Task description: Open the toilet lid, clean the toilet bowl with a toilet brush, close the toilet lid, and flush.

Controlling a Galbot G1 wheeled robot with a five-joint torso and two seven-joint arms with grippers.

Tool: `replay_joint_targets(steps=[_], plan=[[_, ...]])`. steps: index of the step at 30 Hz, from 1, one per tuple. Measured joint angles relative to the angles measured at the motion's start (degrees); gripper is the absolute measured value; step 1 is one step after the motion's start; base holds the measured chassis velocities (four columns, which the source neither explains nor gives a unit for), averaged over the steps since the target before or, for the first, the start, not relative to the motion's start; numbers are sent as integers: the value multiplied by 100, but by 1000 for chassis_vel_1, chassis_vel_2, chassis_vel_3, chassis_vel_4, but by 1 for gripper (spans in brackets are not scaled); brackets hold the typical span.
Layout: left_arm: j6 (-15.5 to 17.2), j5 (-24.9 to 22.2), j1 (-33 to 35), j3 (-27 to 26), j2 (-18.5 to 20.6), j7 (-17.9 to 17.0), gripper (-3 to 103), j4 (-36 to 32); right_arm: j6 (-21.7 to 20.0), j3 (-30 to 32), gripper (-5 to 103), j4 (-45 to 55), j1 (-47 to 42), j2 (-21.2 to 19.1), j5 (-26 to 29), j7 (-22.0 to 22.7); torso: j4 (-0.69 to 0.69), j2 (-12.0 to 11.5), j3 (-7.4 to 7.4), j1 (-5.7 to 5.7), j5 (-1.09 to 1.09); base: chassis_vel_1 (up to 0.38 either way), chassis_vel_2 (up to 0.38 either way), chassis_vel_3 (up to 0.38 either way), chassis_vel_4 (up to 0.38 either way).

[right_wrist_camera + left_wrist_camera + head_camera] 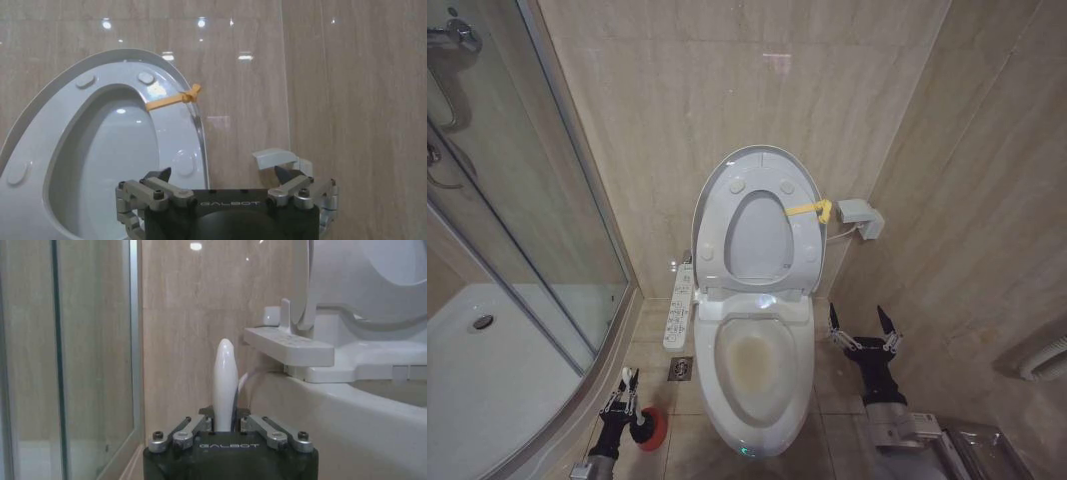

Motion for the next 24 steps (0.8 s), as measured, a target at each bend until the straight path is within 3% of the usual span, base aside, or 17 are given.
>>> replay_joint_targets(steps=[10, 24], plan=[[1, 5, -208, 46, 11, 84, 19, 99, 0, 0, 100, 0, 0, 0, 0, 0, 0, 0, 0, 0, 0, 0, 0, 0, 0], [1, -14, -733, 233, -11, 383, 19, 1072, 0, 0, 100, 0, 0, 0, 0, 0, 0, 0, 0, 0, 0, 0, 0, 0, 0]])
